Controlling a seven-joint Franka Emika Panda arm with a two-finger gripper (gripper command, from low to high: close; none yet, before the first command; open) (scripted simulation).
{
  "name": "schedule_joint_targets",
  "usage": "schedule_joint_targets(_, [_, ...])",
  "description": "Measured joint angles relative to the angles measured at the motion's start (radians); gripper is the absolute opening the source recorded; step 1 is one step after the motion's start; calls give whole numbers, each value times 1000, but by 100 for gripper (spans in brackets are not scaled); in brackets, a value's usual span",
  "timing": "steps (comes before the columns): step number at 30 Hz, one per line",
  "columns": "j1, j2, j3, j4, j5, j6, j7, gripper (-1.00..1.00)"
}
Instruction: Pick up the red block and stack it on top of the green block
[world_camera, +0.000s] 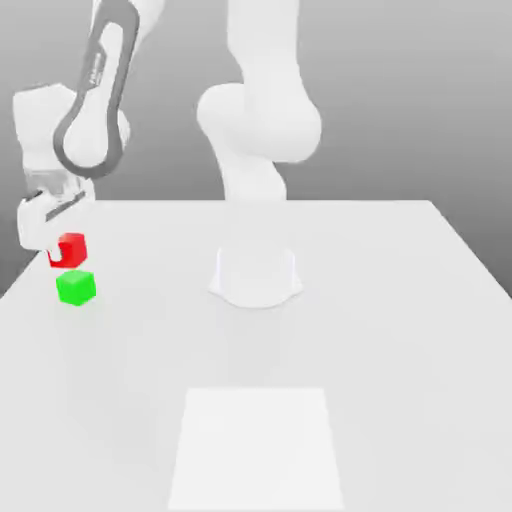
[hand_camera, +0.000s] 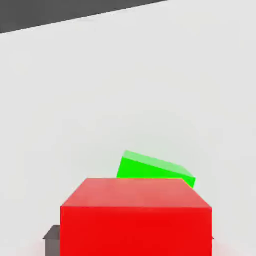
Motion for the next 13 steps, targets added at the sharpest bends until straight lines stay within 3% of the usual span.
schedule_joint_targets(13, [34, 111, 15, 5, 184, 77, -130, -100])
